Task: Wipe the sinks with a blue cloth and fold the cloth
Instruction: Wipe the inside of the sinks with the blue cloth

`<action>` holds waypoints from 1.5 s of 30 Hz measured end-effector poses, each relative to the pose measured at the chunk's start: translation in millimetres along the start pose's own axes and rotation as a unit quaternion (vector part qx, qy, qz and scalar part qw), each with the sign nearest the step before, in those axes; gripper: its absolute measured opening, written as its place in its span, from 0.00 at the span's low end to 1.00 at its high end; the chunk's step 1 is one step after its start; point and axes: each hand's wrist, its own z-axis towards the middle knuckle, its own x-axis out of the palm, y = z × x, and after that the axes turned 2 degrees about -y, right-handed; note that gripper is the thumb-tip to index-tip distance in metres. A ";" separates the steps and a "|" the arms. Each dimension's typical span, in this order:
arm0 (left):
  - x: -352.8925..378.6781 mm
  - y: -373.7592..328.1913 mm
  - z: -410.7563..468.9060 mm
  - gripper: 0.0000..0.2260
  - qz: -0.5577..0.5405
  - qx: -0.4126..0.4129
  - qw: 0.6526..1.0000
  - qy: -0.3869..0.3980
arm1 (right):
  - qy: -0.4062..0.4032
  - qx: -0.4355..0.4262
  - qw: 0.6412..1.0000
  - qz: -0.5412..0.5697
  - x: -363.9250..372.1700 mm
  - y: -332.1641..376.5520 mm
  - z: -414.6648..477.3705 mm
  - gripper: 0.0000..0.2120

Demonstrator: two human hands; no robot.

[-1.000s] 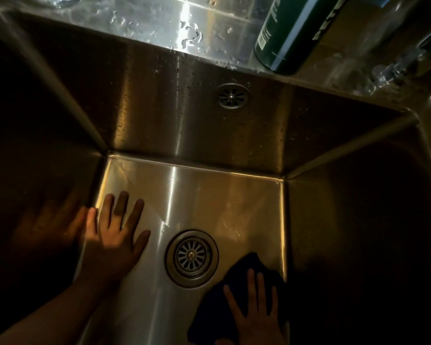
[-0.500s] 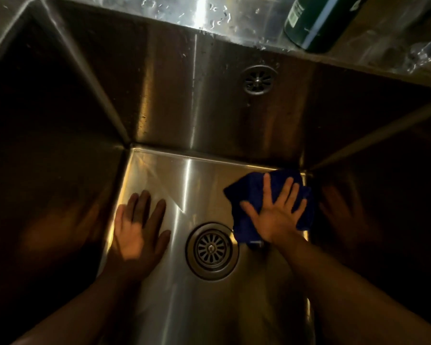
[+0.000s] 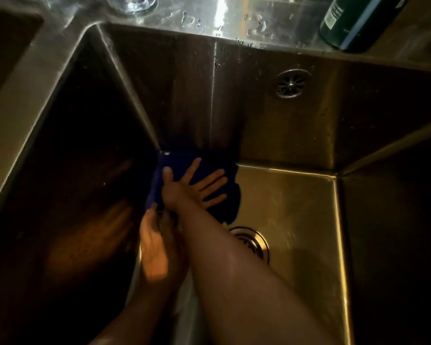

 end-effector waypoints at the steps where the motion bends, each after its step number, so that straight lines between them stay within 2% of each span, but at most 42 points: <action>1: 1.7 -1.8 3.0 0.17 -0.066 -0.098 0.993 -0.011 | 0.032 -0.025 0.999 0.020 7.4 12.2 -6.2 0.39; 2: 3.5 -1.9 6.5 0.20 -0.087 -0.141 0.986 -0.012 | 0.063 -0.045 0.996 0.043 11.7 22.1 -11.8 0.37; 4: -5.6 -5.5 9.6 0.26 -0.024 -0.112 0.993 -0.013 | 0.103 -0.066 0.990 0.078 7.6 28.4 -20.1 0.34; 6: -13.2 -10.8 17.6 0.31 0.051 0.059 0.997 0.002 | 0.113 -0.098 0.980 0.128 -9.8 14.0 -23.5 0.30; 7: -10.8 -10.1 26.7 0.32 0.124 0.163 0.979 0.011 | 0.115 -0.125 0.970 0.176 -21.0 -0.3 -25.3 0.28; 8: -5.3 -11.4 39.1 0.32 0.198 0.228 0.953 0.017 | 0.112 -0.152 0.954 0.235 -33.1 -18.4 -27.9 0.26; 9: 2.8 -17.0 55.6 0.32 0.265 0.251 0.931 0.027 | 0.095 -0.171 0.940 0.280 -45.0 -39.4 -31.1 0.24; 11: 16.9 -27.1 84.8 0.30 0.383 0.257 0.885 0.068 | 0.029 -0.190 0.939 0.287 -69.7 -84.1 -36.2 0.18; 13: 25.0 -22.5 103.0 0.29 0.445 0.253 0.851 0.117 | -0.035 -0.192 0.950 0.245 -91.9 -125.6 -35.8 0.16; 17: 27.1 -6.8 113.8 0.27 0.474 0.214 0.830 0.203 | -0.157 -0.188 0.958 0.148 -123.1 -189.3 -27.6 0.12; 19: 25.8 -8.6 110.0 0.28 0.485 0.198 0.814 0.250 | -0.206 -0.175 0.960 0.068 -128.7 -207.9 -25.9 0.14; 22: 15.0 -2.9 85.4 0.30 0.497 0.174 0.798 0.293 | -0.213 -0.129 0.967 -0.062 -125.9 -225.0 -30.8 0.23; 25: -3.3 18.3 40.6 0.31 0.505 0.157 0.781 0.332 | -0.147 -0.084 0.971 -0.169 -119.5 -242.9 -40.5 0.29; 28: -27.0 37.0 -8.3 0.29 0.463 0.237 0.810 0.273 | -0.103 -0.084 0.964 -0.231 -118.8 -252.9 -45.2 0.31; 30: -43.2 43.2 -30.9 0.31 0.471 0.291 0.794 0.251 | -0.076 -0.073 0.969 -0.225 -121.3 -251.1 -43.8 0.32; 32: -54.1 57.3 -49.9 0.42 0.481 0.366 0.766 0.221 | -0.054 -0.073 0.970 -0.226 -123.0 -249.4 -42.6 0.33; 33: -58.4 64.4 -61.9 0.49 0.460 0.366 0.777 0.226 | -0.047 -0.075 0.970 -0.227 -123.9 -250.1 -43.0 0.33; 34: -63.3 75.9 -73.5 0.49 0.440 0.389 0.780 0.218 | -0.044 -0.078 0.970 -0.227 -125.0 -251.2 -43.0 0.33; 35: -68.7 82.5 -82.0 0.44 0.445 0.410 0.764 0.223 | -0.043 -0.081 0.969 -0.227 -125.7 -253.1 -43.0 0.33; 36: -75.8 89.2 -95.7 0.35 0.425 0.451 0.762 0.184 | -0.042 -0.085 0.970 -0.225 -126.3 -254.9 -43.1 0.33; 37: -81.6 96.2 -103.9 0.33 0.397 0.479 0.757 0.197 | -0.041 -0.089 0.970 -0.220 -126.4 -255.9 -43.4 0.33; 38: -85.1 97.5 -105.5 0.38 0.409 0.492 0.733 0.231 | -0.040 -0.093 0.971 -0.214 -126.2 -256.1 -43.7 0.33; 39: -83.8 98.7 -105.0 0.37 0.427 0.493 0.725 0.220 | -0.042 -0.096 0.972 -0.210 -126.0 -255.9 -43.8 0.33; 41: -71.5 69.7 -118.8 0.23 0.491 0.447 0.722 0.192 | -0.047 -0.097 0.973 -0.203 -126.0 -255.7 -44.3 0.32; 42: -64.4 67.3 -122.7 0.22 0.511 0.424 0.725 0.182 | -0.052 -0.097 0.974 -0.200 -126.1 -255.5 -45.3 0.31; 43: -61.1 63.7 -128.7 0.22 0.500 0.403 0.745 0.179 | -0.064 -0.102 0.974 -0.194 -126.1 -255.7 -46.3 0.30; 45: -68.1 68.8 -140.3 0.22 0.478 0.428 0.756 0.129 | -0.103 -0.116 0.972 -0.176 -125.1 -256.4 -50.4 0.28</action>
